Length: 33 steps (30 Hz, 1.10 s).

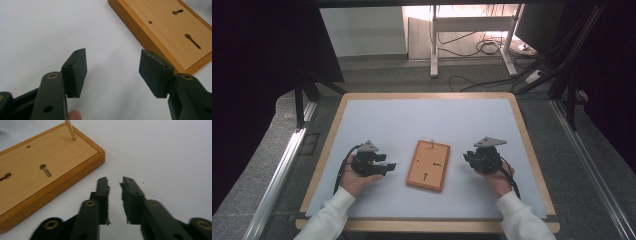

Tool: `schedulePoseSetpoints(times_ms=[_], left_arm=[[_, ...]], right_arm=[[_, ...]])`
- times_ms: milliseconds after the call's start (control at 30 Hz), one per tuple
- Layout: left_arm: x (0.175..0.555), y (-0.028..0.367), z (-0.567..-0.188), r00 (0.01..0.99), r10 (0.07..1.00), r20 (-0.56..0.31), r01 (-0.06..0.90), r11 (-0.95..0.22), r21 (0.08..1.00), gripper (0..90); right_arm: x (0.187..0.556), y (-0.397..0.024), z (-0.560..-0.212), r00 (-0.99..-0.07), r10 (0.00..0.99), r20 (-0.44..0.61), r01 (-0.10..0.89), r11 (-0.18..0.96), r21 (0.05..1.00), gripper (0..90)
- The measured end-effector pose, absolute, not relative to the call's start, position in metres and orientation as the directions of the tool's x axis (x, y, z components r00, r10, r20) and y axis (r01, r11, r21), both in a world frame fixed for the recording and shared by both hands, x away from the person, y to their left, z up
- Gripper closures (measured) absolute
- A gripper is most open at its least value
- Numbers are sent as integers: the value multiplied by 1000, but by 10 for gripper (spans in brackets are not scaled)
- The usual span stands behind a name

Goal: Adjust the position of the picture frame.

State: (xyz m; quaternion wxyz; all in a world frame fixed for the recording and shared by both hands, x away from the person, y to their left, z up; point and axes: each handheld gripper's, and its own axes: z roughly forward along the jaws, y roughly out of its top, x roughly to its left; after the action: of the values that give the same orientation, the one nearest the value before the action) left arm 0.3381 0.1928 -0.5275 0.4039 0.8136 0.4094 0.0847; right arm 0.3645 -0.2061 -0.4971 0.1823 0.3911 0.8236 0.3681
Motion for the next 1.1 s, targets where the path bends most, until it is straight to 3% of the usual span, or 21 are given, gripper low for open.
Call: schedulePoseSetpoints(times_ms=[133, 1100], left_arm=[[339, 192, -529, 655, 731, -191, 600, -350, 719, 372], [339, 191, -533, 668, 719, -191, 603, -372, 706, 354]], right_arm=[[373, -195, -501, -641, 767, -23, 513, 451, 730, 900], [421, -152, -520, -611, 791, -32, 549, 452, 702, 900]])
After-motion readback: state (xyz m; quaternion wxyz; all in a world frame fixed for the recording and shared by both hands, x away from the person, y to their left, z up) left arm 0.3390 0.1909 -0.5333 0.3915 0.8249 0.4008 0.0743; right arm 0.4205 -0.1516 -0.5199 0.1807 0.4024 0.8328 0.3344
